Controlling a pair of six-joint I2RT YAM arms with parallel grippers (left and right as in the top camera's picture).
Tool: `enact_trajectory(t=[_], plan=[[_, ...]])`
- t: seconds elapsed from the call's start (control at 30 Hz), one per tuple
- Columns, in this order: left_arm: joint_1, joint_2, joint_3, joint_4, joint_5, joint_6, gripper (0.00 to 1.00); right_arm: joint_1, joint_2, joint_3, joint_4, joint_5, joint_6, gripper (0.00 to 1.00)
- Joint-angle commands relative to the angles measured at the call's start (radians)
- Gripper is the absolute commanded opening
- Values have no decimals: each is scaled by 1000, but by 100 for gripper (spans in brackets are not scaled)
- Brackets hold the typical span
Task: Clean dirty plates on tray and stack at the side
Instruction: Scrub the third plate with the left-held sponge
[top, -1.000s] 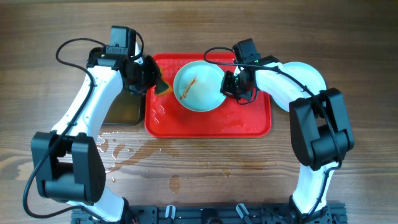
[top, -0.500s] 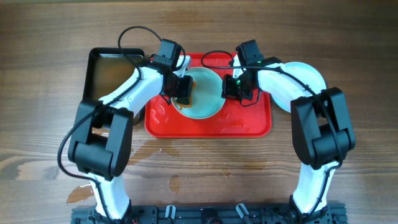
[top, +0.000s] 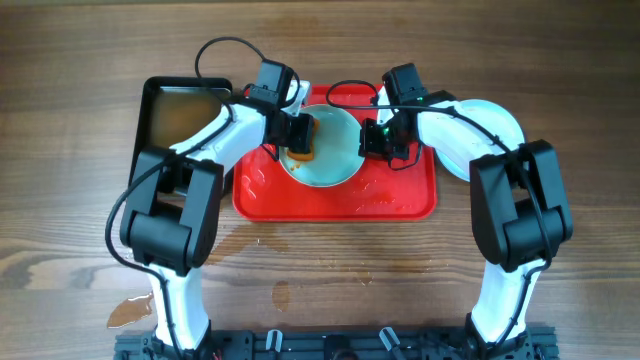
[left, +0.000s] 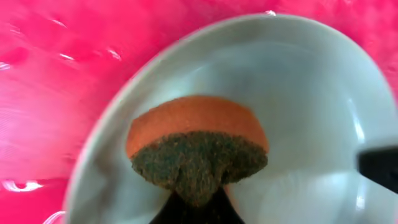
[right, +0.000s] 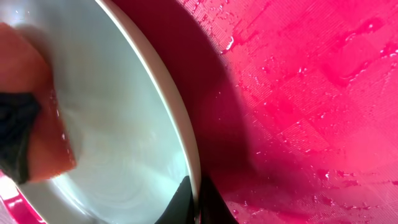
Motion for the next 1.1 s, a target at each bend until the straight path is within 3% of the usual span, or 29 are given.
enact_trajectory(t=[0.0,0.2,0.27,0.4,0.6,0.67,0.73,0.97,1.07], plan=[[-14,84,-39,-95,357,-8,4,10,26,-11,5,-13,-10,4],[20,84,-38,-157,348,-8,4,10,26,-11,5,-14,-10,4],[43,84,-38,-138,179,-18,4,10,26,-11,5,-14,-8,4],[55,84,-38,-174,-352,-206,4,10,26,-11,6,-13,-9,4],[47,84,-38,29,-418,-254,4,10,26,-11,7,-13,-8,4],[29,84,-38,136,-371,-247,4,10,26,-11,7,-13,-8,4],[8,84,-38,167,-141,-135,4,10,26,-11,9,-13,-8,4],[6,84,-38,-93,396,112,4,10,26,-11,13,-13,-8,4],[13,84,-38,-169,473,171,4,10,26,-11,13,-14,-9,4]])
